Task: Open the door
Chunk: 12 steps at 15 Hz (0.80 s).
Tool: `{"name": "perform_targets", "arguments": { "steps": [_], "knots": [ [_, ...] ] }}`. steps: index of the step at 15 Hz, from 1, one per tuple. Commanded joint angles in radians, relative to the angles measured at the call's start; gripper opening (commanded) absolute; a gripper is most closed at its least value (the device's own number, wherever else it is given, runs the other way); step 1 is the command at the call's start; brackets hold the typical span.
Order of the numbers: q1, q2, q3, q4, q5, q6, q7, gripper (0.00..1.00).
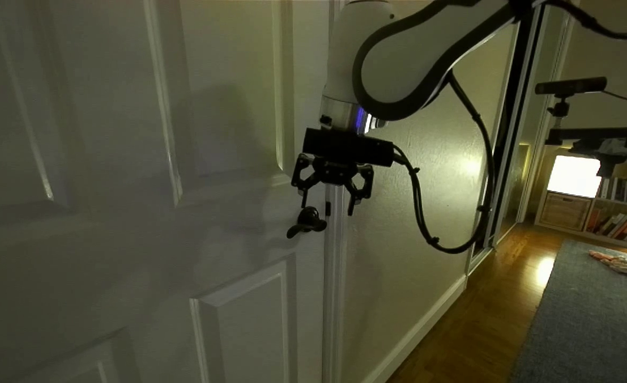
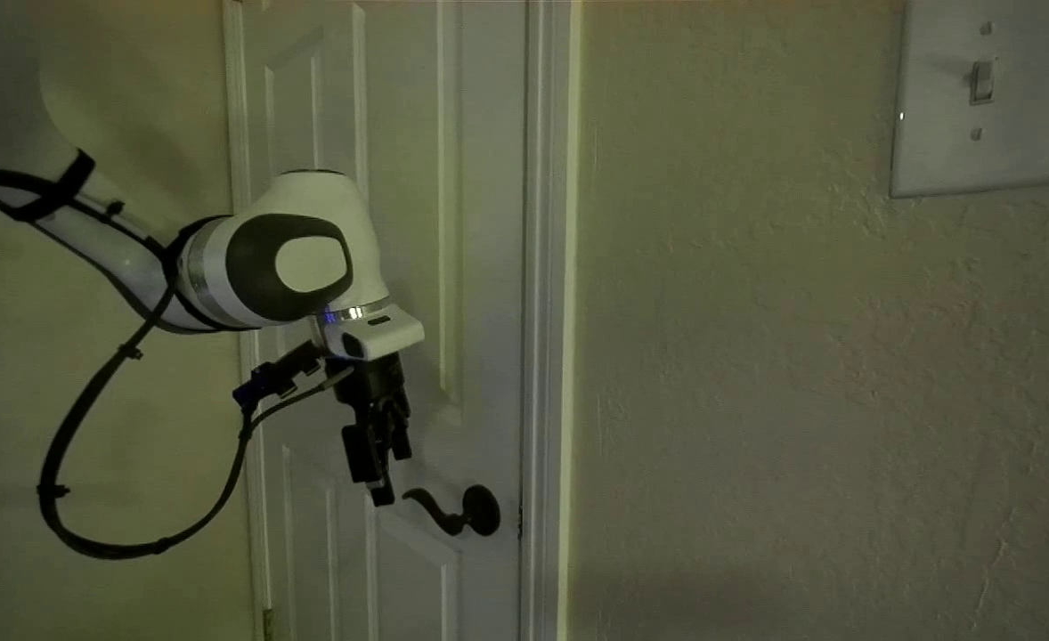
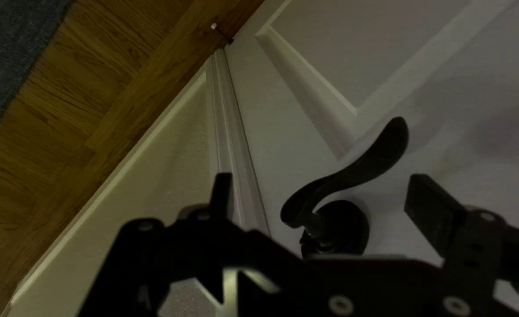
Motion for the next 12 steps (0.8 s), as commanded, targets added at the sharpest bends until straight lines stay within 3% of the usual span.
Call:
{"name": "perform_targets", "arguments": {
  "steps": [1,4,5,6,9,11,12],
  "knots": [
    [0.019,0.065,-0.027,0.064,0.017,0.034,0.045,1.00],
    [0.006,0.110,-0.028,0.092,0.043,0.063,0.050,1.00],
    [0.004,0.123,-0.027,0.101,0.055,0.072,0.046,0.94],
    [0.002,0.141,-0.026,0.114,0.070,0.081,0.043,0.74],
    [-0.001,0.180,-0.021,0.151,0.111,0.108,0.035,0.54],
    [-0.001,0.196,-0.021,0.175,0.130,0.128,0.031,0.85],
    [0.000,0.202,-0.020,0.185,0.137,0.134,0.028,0.92]
  ]
}}
